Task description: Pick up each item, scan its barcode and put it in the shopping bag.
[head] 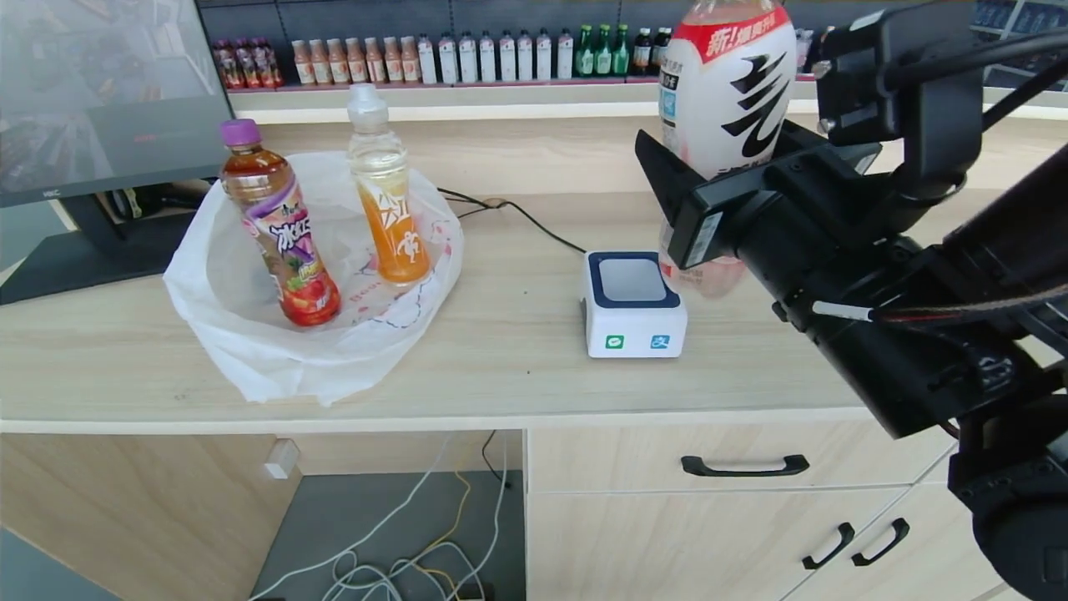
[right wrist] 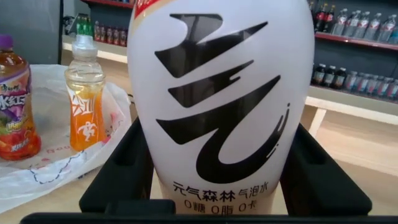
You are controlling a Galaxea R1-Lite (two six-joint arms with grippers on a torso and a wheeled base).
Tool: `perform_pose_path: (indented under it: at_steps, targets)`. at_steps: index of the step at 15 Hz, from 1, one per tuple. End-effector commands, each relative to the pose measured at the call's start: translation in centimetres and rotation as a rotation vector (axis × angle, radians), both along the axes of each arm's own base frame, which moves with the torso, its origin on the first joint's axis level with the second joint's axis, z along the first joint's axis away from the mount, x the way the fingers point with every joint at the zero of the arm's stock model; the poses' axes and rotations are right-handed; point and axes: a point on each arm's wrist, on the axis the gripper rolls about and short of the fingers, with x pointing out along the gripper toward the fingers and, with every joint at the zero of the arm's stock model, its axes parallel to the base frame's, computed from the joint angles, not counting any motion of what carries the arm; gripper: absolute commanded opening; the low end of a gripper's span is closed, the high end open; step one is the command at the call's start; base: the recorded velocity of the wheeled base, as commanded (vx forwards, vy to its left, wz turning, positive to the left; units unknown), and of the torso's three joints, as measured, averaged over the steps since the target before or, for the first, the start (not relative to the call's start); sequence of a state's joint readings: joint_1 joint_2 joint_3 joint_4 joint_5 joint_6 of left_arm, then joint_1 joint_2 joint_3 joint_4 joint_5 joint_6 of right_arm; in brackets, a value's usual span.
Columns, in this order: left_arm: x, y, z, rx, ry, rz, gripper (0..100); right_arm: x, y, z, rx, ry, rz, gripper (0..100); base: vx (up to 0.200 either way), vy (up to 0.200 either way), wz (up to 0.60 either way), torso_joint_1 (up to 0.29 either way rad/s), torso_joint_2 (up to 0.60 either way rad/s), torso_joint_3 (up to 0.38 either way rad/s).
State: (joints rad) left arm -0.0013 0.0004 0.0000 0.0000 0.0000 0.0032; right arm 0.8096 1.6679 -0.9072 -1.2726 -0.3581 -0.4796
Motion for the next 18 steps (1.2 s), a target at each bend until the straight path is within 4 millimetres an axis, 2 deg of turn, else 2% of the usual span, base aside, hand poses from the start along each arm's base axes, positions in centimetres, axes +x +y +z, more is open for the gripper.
perform_pose_path:
  at_steps: [1,7,14,15,18]
  targets:
    - [0.0,0.0,0.0,0.0,0.0,0.0,100,0.6,1.2,0.3,-0.031,-0.022,-0.009,0,0.0,0.0,0.0,0.0,0.0,0.0]
    - [0.0,0.0,0.0,0.0,0.0,0.0,100,0.4,1.8,0.9,-0.26,-0.176,-0.063,0,0.0,0.0,0.0,0.0,0.0,0.0]
    - [0.0,0.0,0.0,0.0,0.0,0.0,100,1.1,3.1,-0.7,-0.438,-0.256,0.032,0,0.0,0.0,0.0,0.0,0.0,0.0]
    - [0.0,0.0,0.0,0.0,0.0,0.0,100,1.7,3.0,-1.2,-0.543,-0.285,0.108,0,0.0,0.0,0.0,0.0,0.0,0.0]
    - [0.0,0.0,0.0,0.0,0.0,0.0,100,3.6,1.2,-1.5,-0.629,-0.343,0.14,0,0.0,0.0,0.0,0.0,0.0,0.0]
